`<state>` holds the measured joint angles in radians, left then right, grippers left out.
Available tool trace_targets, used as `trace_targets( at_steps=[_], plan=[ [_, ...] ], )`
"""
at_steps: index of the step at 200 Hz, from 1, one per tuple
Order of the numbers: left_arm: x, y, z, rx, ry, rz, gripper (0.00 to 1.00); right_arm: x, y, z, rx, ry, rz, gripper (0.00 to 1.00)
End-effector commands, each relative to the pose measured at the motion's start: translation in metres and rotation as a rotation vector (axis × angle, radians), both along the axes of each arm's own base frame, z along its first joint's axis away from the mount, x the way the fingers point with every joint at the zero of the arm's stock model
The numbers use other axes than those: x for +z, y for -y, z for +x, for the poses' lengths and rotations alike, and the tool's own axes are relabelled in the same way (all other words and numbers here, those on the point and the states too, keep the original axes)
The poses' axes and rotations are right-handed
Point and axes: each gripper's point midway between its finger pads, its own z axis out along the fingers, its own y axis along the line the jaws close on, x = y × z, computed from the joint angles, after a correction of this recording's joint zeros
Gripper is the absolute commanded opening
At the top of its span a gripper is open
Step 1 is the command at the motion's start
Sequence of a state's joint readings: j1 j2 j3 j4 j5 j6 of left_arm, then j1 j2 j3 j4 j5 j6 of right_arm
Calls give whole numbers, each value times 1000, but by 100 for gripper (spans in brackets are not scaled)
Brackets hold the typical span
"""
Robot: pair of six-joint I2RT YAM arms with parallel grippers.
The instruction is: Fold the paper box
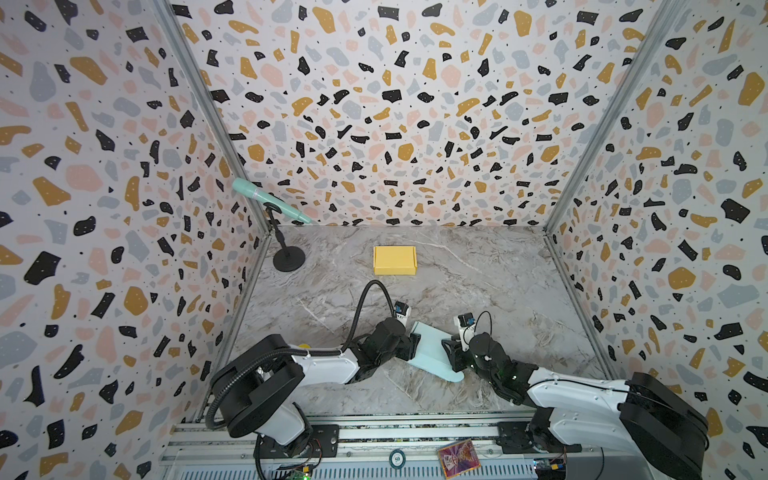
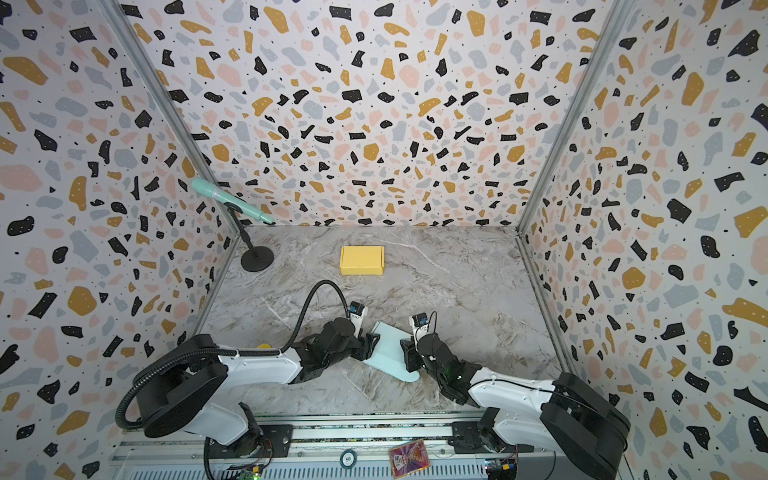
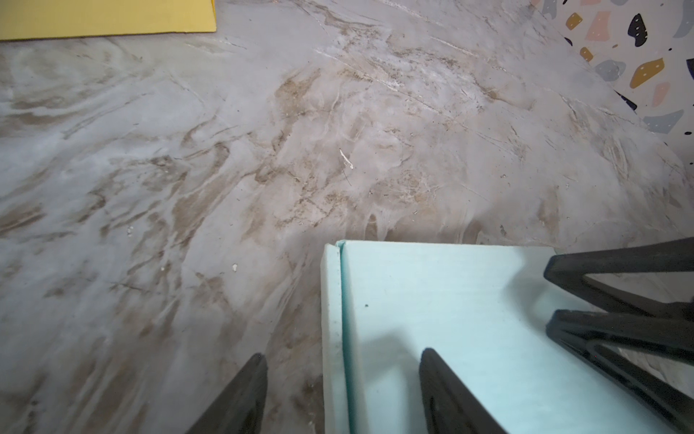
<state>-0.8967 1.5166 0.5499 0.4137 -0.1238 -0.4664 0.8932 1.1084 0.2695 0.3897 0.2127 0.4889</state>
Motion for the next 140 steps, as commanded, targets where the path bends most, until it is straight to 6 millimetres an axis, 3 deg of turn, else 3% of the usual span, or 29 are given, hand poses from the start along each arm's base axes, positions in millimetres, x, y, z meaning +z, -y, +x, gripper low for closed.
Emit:
trace_targets(
  at_steps=[1,34,75,140],
  plan=[
    [-11,-6,-3,-6,-15,26,62,24,-2,-2,3,2,33,41],
    [-17,-10,-7,-8,-19,34,59,28,12,-15,-10,-25,63,52],
    [-28,-9,-13,-18,-36,34,59,10,19,-32,3,-93,103,64],
    [-31,-7,-17,-20,-43,34,56,-23,25,-38,-2,-150,41,65]
  ],
)
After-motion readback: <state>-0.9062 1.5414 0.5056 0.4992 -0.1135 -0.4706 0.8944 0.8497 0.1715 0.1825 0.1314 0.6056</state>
